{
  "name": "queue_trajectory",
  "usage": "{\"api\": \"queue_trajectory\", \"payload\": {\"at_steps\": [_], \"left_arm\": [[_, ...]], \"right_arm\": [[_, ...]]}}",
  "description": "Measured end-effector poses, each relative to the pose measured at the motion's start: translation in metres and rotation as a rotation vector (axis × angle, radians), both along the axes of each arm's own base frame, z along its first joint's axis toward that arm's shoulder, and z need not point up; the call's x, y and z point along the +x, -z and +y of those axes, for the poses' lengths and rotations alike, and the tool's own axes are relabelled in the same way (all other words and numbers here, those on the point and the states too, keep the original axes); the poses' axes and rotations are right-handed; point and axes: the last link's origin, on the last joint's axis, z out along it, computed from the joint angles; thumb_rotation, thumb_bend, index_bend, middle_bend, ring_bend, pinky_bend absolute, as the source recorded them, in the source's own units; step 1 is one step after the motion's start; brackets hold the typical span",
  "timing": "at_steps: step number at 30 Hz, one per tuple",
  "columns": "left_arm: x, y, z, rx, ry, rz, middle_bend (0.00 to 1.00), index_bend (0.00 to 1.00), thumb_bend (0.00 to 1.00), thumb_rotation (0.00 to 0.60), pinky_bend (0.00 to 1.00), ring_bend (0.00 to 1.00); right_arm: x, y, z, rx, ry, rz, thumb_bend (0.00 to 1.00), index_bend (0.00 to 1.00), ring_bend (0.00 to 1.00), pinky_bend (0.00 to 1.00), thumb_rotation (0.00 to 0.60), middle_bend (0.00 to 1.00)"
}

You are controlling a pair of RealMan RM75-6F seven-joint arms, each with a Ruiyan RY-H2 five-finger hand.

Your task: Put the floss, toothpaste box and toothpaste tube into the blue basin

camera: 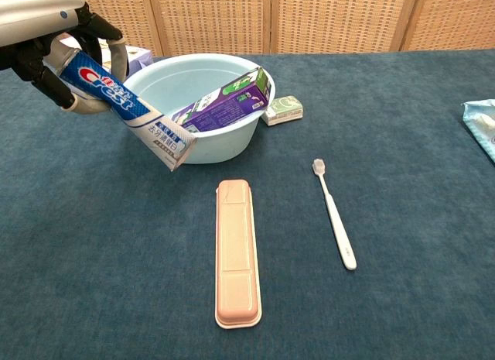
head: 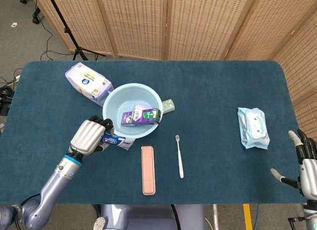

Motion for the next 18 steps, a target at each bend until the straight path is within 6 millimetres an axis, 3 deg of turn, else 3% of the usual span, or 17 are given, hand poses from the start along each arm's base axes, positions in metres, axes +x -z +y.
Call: {"api": "queue_trajectory", "payload": {"at_steps": [18], "left_arm": [[-0.003, -0.006, 0.023, 0.158, 0.019, -0.080, 0.43, 0.81, 0.40, 0.600, 0.32, 0.47]], "right_arm": [[-0.001, 0.001, -0.002, 0.015, 0.005, -0.003, 0.00, 0.06, 0.00, 0.00, 0.600, 0.00]]}}
